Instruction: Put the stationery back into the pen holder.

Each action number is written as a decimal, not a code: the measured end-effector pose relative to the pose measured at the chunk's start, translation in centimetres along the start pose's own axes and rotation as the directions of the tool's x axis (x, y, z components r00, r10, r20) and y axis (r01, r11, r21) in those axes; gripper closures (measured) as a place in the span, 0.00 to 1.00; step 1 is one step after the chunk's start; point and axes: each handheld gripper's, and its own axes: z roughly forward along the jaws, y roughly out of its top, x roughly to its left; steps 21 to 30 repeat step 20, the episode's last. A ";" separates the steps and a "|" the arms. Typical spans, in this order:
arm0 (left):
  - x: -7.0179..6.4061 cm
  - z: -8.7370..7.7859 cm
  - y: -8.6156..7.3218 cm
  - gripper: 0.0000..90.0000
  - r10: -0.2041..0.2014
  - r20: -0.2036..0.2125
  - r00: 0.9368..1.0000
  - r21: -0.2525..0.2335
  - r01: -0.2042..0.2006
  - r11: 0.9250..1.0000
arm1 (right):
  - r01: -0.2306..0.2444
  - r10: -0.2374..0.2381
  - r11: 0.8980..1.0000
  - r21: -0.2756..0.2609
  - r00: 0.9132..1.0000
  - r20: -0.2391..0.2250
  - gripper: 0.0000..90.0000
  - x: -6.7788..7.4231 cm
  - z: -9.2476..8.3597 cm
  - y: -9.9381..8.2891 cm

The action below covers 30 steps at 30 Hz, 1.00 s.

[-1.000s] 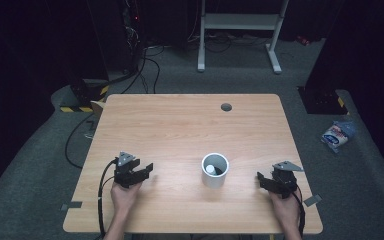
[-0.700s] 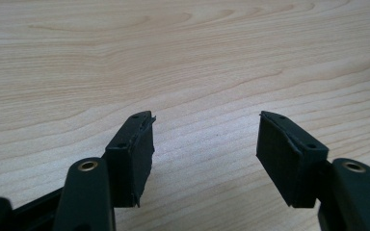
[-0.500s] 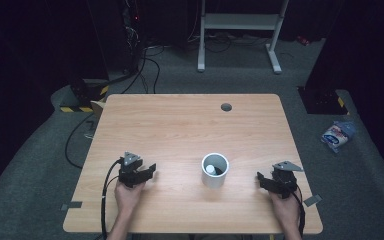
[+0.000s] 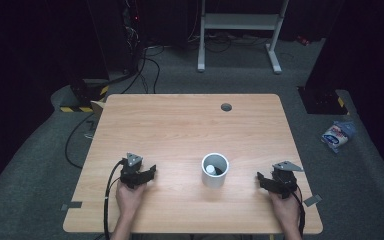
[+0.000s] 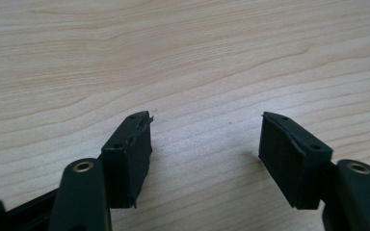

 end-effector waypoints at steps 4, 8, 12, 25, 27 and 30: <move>0.1 -0.1 0.0 0.36 0.020 0.006 1.000 0.016 -0.020 1.000 | 0.000 0.000 1.000 0.000 1.000 0.000 0.32 0.0 0.0 0.0; 0.0 -0.1 0.0 0.36 0.016 0.008 1.000 0.013 -0.016 1.000 | 0.000 0.000 1.000 0.000 1.000 0.000 0.32 0.0 0.0 0.0; 0.1 -0.1 0.0 0.36 0.022 0.008 1.000 0.019 -0.022 1.000 | 0.000 0.000 1.000 0.000 1.000 0.000 0.32 0.0 0.0 0.0; 0.1 -0.1 0.0 0.36 0.027 0.007 1.000 0.019 -0.027 0.999 | 0.000 0.000 1.000 0.000 1.000 0.000 0.32 0.0 0.0 0.0; 0.1 -0.1 0.0 0.36 0.027 0.007 1.000 0.019 -0.027 0.999 | 0.000 0.000 1.000 0.000 1.000 0.000 0.32 0.0 0.0 0.0; 0.1 -0.1 0.0 0.36 0.027 0.007 1.000 0.019 -0.027 0.999 | 0.000 0.000 1.000 0.000 1.000 0.000 0.32 0.0 0.0 0.0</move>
